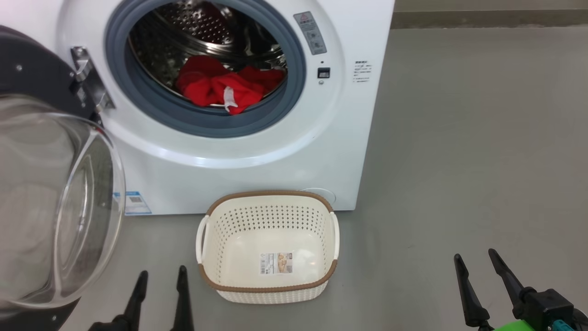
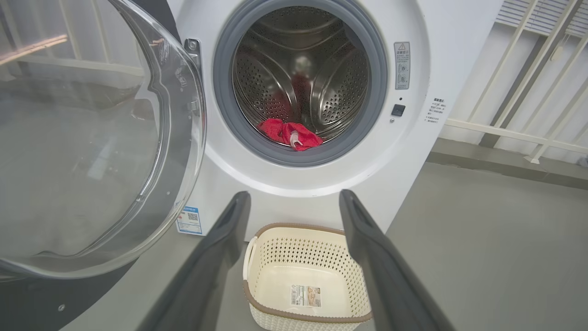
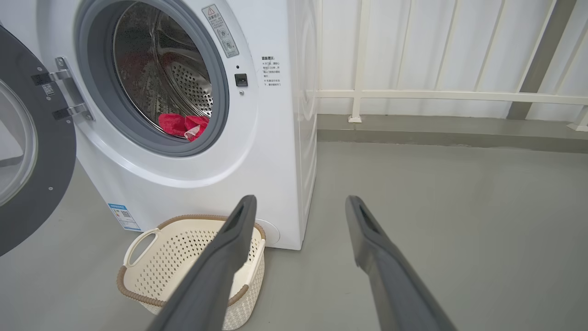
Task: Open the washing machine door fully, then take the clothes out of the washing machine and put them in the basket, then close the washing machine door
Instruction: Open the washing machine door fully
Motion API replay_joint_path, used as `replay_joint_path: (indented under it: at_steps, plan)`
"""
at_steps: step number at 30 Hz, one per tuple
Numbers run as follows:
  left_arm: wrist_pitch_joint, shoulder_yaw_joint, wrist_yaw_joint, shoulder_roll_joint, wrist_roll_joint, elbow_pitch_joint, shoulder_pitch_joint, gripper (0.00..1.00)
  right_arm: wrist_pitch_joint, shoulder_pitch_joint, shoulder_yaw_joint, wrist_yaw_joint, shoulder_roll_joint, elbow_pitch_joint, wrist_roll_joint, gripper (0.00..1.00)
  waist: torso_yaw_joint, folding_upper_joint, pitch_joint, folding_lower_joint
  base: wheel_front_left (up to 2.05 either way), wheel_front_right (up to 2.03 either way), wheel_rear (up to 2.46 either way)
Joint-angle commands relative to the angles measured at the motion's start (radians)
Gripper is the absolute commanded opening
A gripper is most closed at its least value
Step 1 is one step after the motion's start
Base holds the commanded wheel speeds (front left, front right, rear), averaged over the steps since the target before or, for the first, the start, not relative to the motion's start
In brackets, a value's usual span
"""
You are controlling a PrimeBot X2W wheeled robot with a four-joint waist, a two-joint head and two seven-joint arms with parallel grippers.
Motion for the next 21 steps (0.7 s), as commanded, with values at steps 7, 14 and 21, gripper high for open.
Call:
replay_joint_path:
  at_steps: [7, 14, 21]
  plan:
    - [0.007, -0.010, -0.030, 0.009, 0.000, -0.002, -0.017, 1.00, -0.006, -0.008, 0.028, 0.000, -0.012, -0.028, 0.005, 1.00, -0.052, 0.0000, -0.019, 0.0000, 0.00, 0.00, 0.00]
    - [0.015, -0.020, -0.031, 0.016, 0.001, 0.008, -0.014, 1.00, -0.006, -0.006, 0.034, 0.000, -0.012, -0.027, 0.008, 1.00, -0.064, 0.0000, -0.027, 0.0000, 0.00, 0.00, 0.00]
    - [0.017, -0.029, -0.035, 0.027, 0.005, 0.020, -0.017, 1.00, -0.006, -0.005, 0.041, 0.000, -0.012, -0.026, 0.013, 1.00, -0.062, 0.0000, -0.029, 0.0000, 0.00, 0.00, 0.00]
